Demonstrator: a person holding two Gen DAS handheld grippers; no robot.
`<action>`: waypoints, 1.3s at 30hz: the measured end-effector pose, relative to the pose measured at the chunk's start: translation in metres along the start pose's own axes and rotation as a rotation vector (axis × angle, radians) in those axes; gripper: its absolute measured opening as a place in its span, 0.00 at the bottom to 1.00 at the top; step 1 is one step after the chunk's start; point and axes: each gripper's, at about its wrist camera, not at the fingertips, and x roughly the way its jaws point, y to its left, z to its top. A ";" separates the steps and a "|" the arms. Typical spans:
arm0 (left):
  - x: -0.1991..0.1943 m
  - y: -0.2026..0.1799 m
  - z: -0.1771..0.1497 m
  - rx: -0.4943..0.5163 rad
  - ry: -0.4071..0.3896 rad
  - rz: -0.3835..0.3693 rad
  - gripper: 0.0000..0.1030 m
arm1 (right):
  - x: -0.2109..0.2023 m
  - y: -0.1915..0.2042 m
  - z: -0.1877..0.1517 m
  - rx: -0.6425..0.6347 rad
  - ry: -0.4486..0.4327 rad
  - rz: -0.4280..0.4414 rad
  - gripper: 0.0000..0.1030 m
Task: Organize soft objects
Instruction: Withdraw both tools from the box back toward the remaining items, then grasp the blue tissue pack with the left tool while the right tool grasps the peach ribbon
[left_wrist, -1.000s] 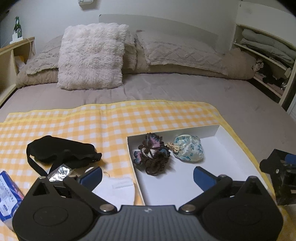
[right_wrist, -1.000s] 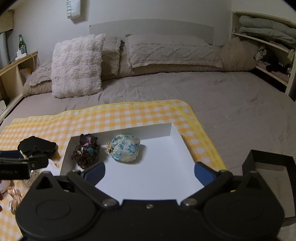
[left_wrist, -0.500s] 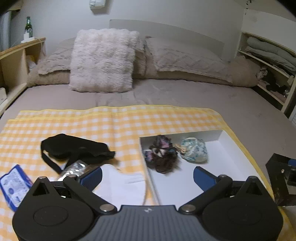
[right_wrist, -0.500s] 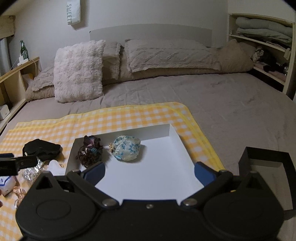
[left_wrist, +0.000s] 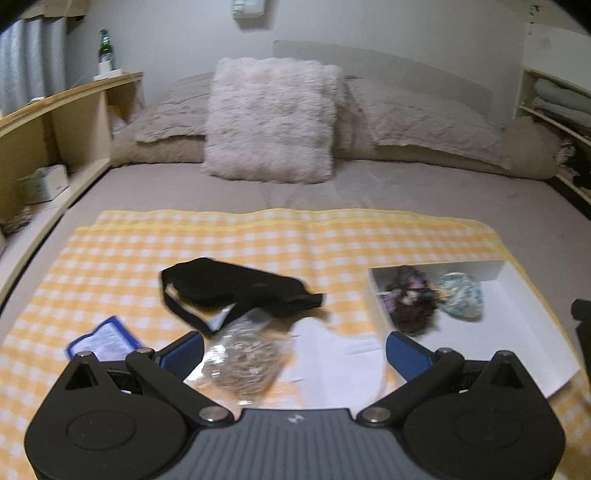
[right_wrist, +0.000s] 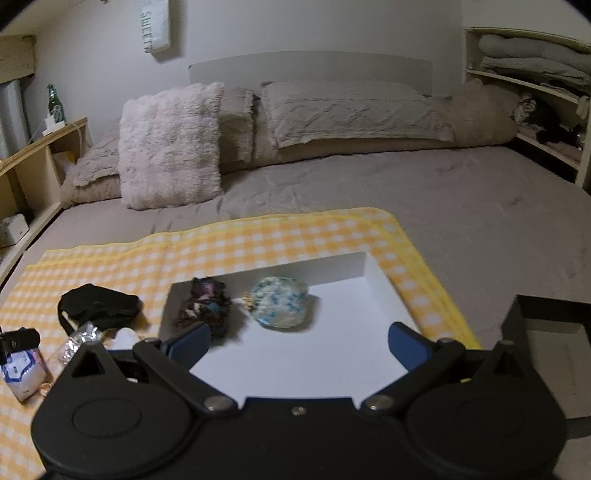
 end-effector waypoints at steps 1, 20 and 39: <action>0.000 0.006 -0.001 -0.005 0.002 0.012 1.00 | 0.001 0.005 0.001 -0.005 -0.003 0.006 1.00; 0.004 0.130 -0.016 -0.188 0.063 0.258 1.00 | 0.027 0.129 0.005 -0.060 0.019 0.217 1.00; 0.095 0.159 -0.010 -0.214 0.184 0.332 1.00 | 0.051 0.225 -0.028 -0.355 0.115 0.403 1.00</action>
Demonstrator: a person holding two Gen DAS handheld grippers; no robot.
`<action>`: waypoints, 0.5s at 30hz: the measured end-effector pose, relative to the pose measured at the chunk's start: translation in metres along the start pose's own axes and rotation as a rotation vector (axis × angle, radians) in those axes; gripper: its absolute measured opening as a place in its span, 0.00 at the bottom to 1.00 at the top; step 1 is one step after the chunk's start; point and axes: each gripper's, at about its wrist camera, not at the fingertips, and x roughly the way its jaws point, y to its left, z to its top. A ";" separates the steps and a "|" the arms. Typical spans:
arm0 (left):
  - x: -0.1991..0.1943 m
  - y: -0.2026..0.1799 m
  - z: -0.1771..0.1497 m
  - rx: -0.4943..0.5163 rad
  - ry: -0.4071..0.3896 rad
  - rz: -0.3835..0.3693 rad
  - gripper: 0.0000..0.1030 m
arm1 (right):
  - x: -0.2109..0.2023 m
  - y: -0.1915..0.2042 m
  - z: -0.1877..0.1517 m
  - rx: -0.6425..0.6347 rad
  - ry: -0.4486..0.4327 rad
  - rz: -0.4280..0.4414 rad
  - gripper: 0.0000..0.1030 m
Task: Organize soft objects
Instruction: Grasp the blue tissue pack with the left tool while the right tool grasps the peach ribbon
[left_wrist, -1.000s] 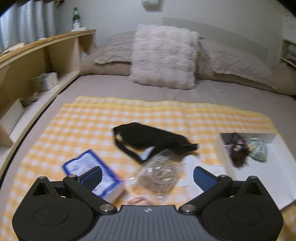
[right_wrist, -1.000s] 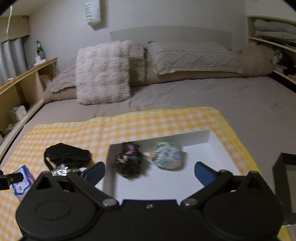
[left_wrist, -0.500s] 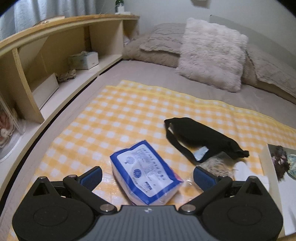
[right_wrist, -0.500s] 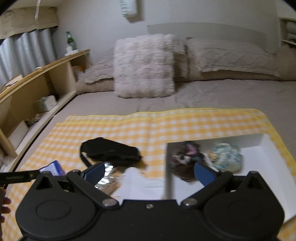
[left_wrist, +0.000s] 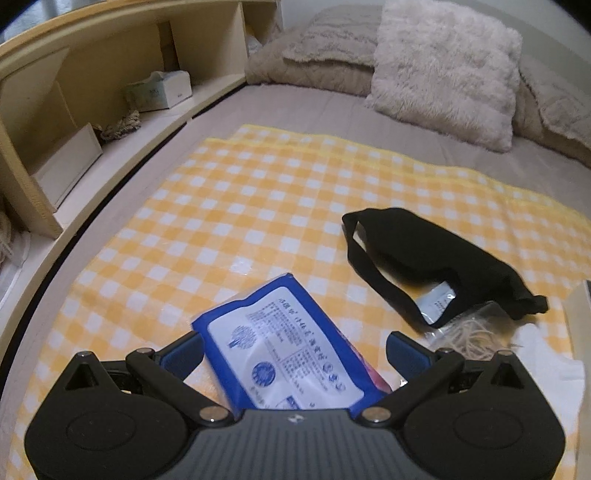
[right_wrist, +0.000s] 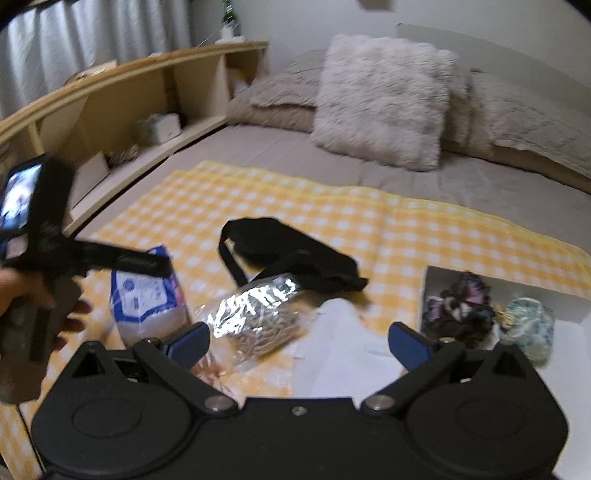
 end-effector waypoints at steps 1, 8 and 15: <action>0.006 -0.003 0.001 0.008 0.007 0.006 1.00 | 0.004 0.003 0.000 -0.015 0.007 0.008 1.00; 0.030 -0.012 0.003 0.081 0.030 0.065 1.00 | 0.027 0.024 -0.003 -0.107 0.064 0.067 1.00; 0.030 -0.010 -0.008 0.181 0.046 0.062 1.00 | 0.049 0.050 -0.015 -0.239 0.134 0.103 1.00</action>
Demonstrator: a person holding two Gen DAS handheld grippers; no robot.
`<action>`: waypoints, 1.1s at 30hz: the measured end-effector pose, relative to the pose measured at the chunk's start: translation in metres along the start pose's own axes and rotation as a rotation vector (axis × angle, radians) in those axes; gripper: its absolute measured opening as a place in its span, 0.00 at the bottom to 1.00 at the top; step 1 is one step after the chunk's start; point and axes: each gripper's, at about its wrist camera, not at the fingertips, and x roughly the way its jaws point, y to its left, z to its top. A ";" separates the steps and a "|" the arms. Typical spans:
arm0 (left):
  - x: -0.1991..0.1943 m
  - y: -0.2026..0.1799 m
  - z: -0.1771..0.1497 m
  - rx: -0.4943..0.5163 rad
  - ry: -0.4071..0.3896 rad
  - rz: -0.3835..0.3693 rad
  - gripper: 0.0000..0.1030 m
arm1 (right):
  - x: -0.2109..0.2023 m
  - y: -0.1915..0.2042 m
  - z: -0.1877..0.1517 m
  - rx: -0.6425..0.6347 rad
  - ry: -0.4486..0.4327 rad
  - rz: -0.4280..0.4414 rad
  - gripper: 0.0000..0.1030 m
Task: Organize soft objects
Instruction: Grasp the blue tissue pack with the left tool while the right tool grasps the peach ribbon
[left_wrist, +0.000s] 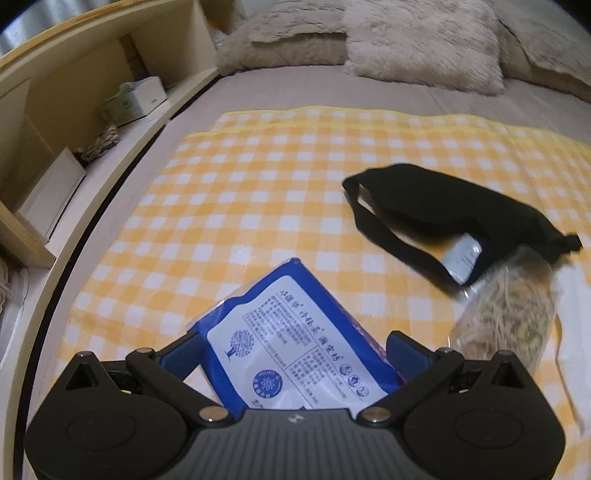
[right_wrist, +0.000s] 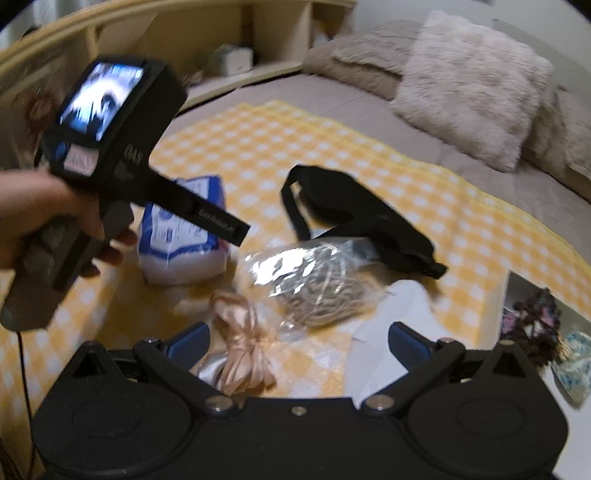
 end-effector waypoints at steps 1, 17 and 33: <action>-0.001 0.001 -0.002 0.017 0.004 -0.008 1.00 | 0.003 0.004 0.000 -0.019 0.009 0.004 1.00; -0.009 0.035 -0.036 0.117 0.105 -0.113 1.00 | 0.036 0.030 -0.001 -0.198 0.131 0.136 1.00; -0.012 0.053 -0.051 0.099 0.153 -0.222 0.99 | 0.061 0.020 0.001 -0.139 0.276 0.118 0.70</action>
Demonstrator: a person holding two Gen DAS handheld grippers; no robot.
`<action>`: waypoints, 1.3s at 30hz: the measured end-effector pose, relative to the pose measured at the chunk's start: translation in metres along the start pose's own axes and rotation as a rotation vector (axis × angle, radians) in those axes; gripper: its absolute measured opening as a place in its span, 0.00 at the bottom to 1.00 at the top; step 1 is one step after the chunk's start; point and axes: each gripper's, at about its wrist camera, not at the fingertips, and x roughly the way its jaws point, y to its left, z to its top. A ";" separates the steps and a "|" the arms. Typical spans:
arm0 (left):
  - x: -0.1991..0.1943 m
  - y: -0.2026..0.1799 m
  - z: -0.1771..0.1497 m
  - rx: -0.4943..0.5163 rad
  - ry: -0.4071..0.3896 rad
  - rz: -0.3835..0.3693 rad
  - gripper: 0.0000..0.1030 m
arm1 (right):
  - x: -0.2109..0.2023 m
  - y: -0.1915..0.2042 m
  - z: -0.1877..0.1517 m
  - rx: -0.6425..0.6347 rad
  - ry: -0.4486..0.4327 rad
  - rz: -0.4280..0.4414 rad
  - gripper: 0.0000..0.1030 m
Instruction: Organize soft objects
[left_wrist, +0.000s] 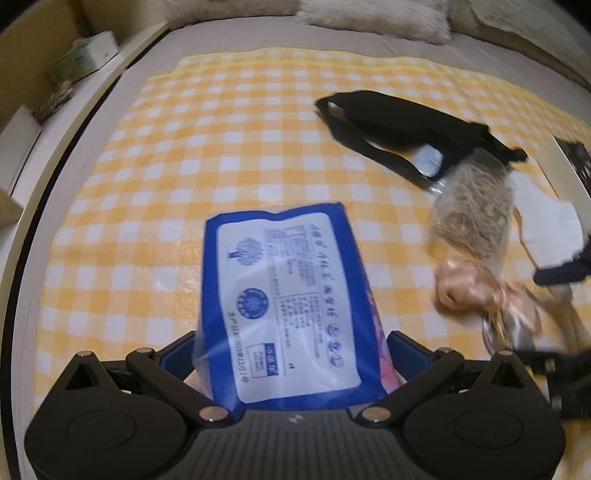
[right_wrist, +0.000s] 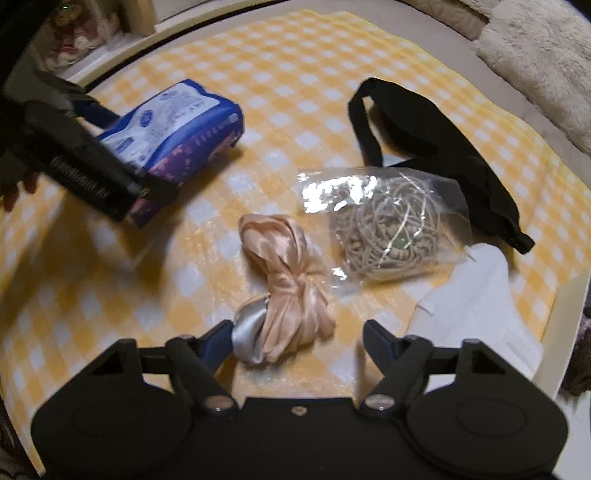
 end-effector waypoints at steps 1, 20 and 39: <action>0.000 -0.002 -0.001 0.017 0.002 -0.004 0.98 | 0.000 0.000 0.001 -0.001 -0.002 -0.002 0.66; -0.006 0.001 -0.006 0.030 0.008 -0.052 0.70 | 0.006 0.010 0.008 -0.027 0.045 -0.015 0.29; -0.053 0.020 -0.001 -0.135 -0.169 -0.028 0.57 | -0.037 0.003 0.019 0.115 -0.143 -0.072 0.11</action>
